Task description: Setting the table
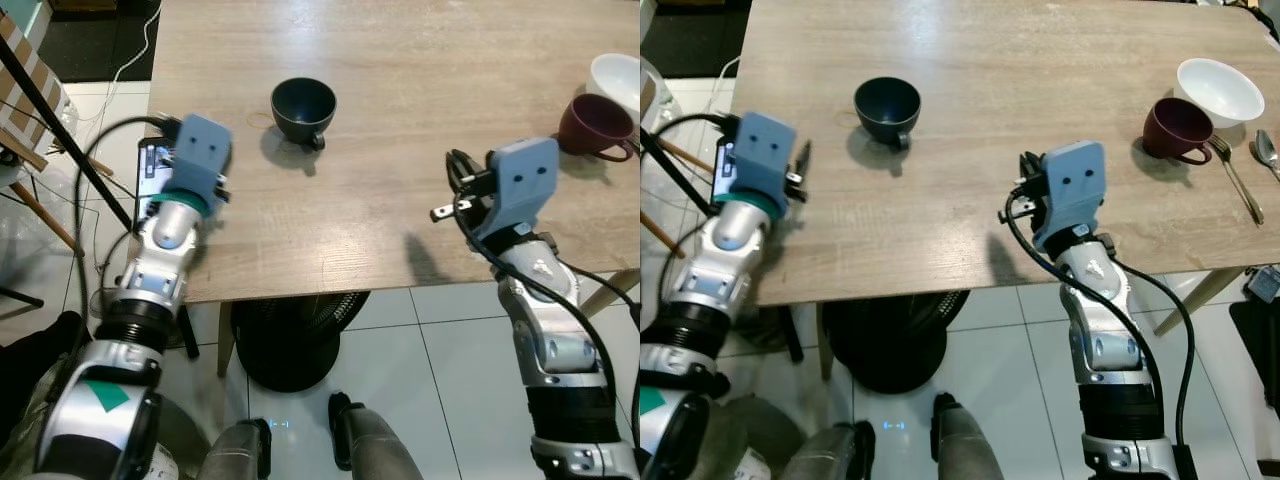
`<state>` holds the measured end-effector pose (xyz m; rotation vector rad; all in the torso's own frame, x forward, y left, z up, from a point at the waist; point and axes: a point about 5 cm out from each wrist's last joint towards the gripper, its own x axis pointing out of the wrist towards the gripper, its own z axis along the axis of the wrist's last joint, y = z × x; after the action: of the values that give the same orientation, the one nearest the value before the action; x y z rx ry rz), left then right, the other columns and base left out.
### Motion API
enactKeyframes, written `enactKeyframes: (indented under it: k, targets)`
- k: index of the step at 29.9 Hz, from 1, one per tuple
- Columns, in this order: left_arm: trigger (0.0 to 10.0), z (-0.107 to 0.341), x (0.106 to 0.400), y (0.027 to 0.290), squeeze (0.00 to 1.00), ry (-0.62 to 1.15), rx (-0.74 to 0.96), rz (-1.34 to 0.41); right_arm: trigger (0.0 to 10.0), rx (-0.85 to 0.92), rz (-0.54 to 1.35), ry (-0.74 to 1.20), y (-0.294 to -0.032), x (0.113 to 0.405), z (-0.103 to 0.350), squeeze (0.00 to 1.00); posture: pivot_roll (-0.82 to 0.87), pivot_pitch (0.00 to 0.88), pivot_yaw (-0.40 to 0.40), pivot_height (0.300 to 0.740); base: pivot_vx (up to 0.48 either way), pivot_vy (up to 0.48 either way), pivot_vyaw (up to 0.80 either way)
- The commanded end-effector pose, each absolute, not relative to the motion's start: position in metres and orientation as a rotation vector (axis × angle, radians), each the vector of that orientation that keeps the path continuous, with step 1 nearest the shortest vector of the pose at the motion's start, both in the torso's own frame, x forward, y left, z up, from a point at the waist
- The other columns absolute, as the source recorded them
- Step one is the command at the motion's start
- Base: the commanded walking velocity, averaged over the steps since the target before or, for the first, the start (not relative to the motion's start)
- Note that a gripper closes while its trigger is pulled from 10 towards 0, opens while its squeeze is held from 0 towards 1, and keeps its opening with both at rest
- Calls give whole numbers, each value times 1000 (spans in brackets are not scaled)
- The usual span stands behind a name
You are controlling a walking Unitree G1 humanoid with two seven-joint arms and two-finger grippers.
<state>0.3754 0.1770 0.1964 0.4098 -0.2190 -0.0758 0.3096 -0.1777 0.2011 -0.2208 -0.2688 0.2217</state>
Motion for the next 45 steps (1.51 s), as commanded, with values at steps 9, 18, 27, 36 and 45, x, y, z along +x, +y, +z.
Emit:
enactKeyframes:
  k: [9,18,27,36,45]
  targets:
    - [10000,216,358,184,0,-280,438,-117,10000,-158,344,-222,-115,327,175,0,18,131,18,740,0,0,0]
    - [10000,233,323,177,0,-346,548,-239,10000,-128,339,-216,-67,342,171,0,97,109,27,740,0,0,0]
    - [10000,251,311,177,0,-342,612,-343,10000,-212,298,-259,-69,356,178,0,160,117,30,740,0,0,0]
    - [10000,245,339,172,0,-274,426,-240,10000,-267,-8,-362,-145,365,205,0,117,139,39,740,0,0,0]
    - [10000,229,367,157,0,-191,333,-239,10000,-273,-173,-371,-210,354,217,0,56,160,44,740,0,0,0]
